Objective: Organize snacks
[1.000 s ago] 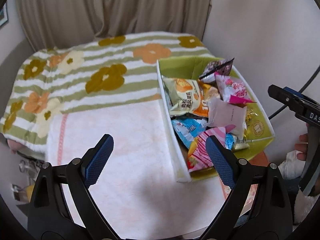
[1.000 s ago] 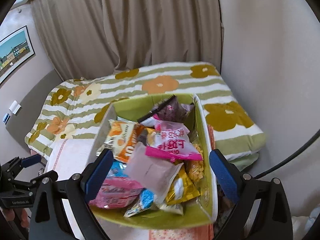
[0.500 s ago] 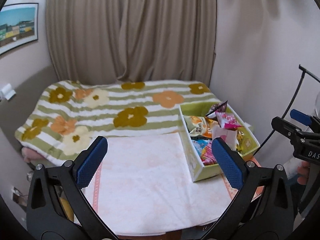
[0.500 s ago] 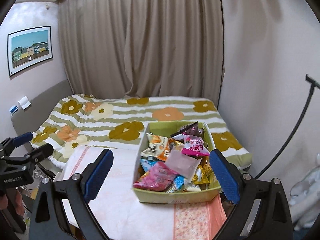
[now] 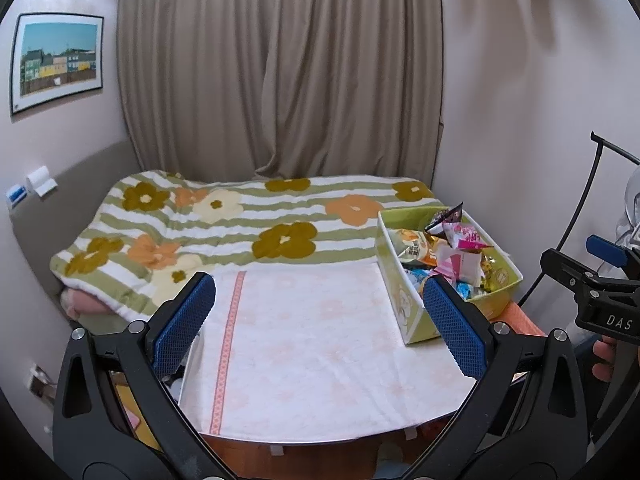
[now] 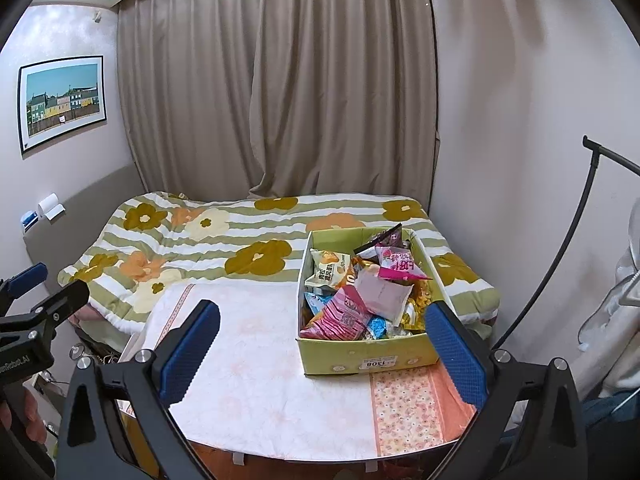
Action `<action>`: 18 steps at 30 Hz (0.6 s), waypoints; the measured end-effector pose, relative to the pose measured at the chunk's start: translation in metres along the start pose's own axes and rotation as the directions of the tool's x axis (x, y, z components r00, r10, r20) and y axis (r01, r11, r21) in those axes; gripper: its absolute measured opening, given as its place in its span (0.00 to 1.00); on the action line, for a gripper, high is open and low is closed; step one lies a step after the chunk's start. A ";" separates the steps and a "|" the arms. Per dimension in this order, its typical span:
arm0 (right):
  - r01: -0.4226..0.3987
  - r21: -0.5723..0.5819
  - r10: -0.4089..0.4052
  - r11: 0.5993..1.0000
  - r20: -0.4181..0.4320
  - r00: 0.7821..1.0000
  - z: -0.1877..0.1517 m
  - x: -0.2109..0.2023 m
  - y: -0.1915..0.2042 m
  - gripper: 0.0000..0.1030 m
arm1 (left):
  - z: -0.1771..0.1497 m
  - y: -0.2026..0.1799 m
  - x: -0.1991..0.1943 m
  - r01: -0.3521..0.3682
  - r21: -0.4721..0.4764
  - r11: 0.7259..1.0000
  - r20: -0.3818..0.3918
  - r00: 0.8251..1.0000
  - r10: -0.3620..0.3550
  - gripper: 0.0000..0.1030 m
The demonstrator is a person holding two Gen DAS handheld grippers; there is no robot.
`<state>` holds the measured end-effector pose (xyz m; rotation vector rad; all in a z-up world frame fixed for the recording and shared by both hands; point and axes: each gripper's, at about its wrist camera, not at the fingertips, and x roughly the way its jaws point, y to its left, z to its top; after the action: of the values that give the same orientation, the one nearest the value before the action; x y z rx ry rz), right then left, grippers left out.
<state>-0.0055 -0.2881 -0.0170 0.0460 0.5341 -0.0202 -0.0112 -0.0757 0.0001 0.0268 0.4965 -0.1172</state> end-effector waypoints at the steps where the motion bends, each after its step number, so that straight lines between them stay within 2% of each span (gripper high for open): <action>1: 0.001 0.002 -0.001 1.000 0.002 1.000 0.000 -0.001 0.000 0.99 | 0.000 0.000 -0.001 0.002 -0.001 1.000 0.002 1.000 -0.002 1.00; 18: 0.001 0.014 -0.001 1.000 0.016 1.000 0.001 -0.003 -0.002 0.99 | 0.002 -0.007 0.000 0.005 0.013 1.000 0.021 1.000 -0.005 1.00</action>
<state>-0.0071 -0.2897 -0.0145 0.0594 0.5184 -0.0255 -0.0110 -0.0825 0.0024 0.0367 0.4744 -0.1252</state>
